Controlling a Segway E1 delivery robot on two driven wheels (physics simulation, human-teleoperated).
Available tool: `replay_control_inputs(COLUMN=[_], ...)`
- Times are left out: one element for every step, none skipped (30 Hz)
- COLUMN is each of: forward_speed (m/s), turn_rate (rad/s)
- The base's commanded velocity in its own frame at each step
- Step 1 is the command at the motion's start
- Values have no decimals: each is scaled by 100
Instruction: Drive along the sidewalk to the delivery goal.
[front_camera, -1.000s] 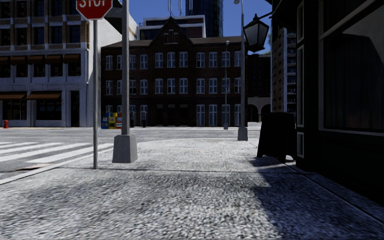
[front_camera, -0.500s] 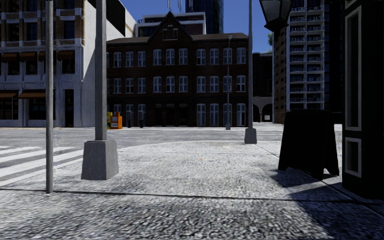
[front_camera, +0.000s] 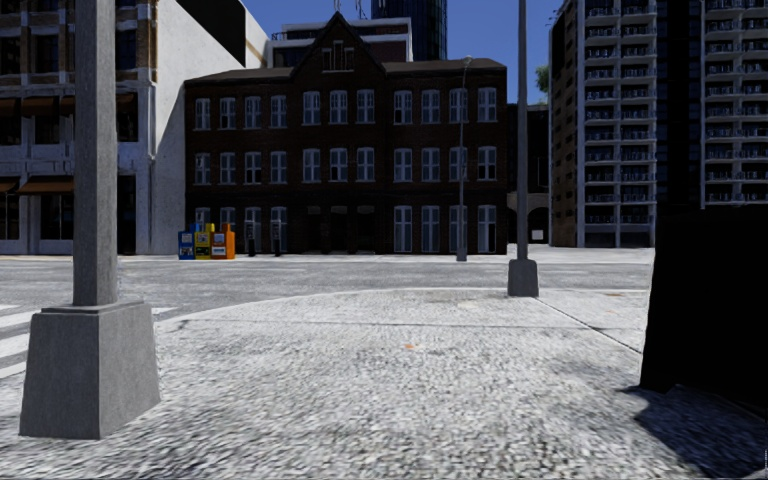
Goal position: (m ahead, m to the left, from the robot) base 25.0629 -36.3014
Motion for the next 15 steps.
replay_control_inputs(forward_speed=[200, 196, 196, 184, 175, 171, 171, 171, 170, 170, 170, 170, 170, 168, 168], turn_rate=[-1, -4, -4, -5, -12, -21, -21, -27, -33, -36, -36, -37, -38, -39, -39])
